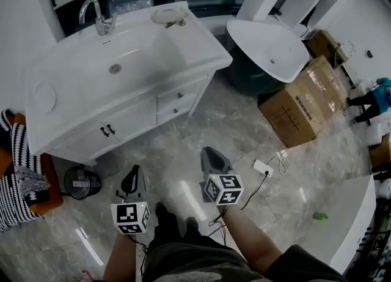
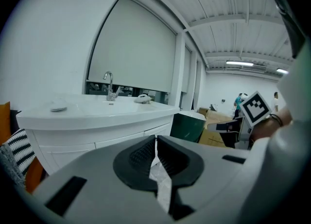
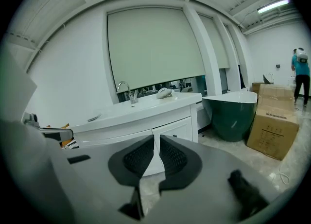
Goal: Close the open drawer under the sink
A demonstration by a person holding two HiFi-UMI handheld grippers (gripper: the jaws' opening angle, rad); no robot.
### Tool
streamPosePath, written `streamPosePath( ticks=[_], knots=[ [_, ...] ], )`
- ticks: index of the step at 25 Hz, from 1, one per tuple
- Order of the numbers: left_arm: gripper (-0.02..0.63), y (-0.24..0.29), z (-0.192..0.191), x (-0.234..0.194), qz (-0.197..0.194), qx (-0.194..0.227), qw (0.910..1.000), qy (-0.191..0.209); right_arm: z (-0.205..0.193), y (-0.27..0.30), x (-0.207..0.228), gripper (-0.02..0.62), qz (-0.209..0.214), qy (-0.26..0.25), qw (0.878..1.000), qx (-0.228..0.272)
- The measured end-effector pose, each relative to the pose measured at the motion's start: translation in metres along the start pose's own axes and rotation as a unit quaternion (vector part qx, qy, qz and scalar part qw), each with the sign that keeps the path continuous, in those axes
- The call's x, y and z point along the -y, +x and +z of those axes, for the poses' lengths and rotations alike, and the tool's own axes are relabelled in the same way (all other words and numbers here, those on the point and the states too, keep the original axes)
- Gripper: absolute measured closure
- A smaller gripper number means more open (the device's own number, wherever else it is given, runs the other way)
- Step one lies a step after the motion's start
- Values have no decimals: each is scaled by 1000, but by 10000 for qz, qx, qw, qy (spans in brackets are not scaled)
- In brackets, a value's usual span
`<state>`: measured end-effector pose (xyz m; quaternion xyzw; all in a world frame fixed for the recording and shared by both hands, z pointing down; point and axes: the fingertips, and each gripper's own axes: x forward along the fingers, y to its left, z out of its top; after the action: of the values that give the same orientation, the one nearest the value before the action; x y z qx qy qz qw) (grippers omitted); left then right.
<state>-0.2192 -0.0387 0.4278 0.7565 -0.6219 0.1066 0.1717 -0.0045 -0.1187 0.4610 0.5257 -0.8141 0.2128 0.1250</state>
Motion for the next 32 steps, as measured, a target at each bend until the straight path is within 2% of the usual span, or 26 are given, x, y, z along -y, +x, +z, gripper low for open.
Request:
streamPosePath(
  ticks=[4, 9, 16, 24, 32],
  knots=[
    [584, -25, -10, 36, 52, 82, 10000, -8, 0, -43, 5, 546, 203, -146, 9994, 231],
    [584, -72, -19, 96, 202, 179, 9995, 192, -18, -112, 17, 546, 498, -93, 9984, 269],
    [584, -144, -20, 168, 335, 462, 9983, 102, -31, -189, 12, 546, 971, -295, 9943, 341],
    [584, -198, -6, 208, 518, 737, 9957, 226, -24, -247, -5, 550, 1348, -428, 9882, 582],
    [584, -225, -4, 230, 361, 879, 9949, 325, -33, -283, -17, 555, 1381, -652, 9864, 601]
  ],
)
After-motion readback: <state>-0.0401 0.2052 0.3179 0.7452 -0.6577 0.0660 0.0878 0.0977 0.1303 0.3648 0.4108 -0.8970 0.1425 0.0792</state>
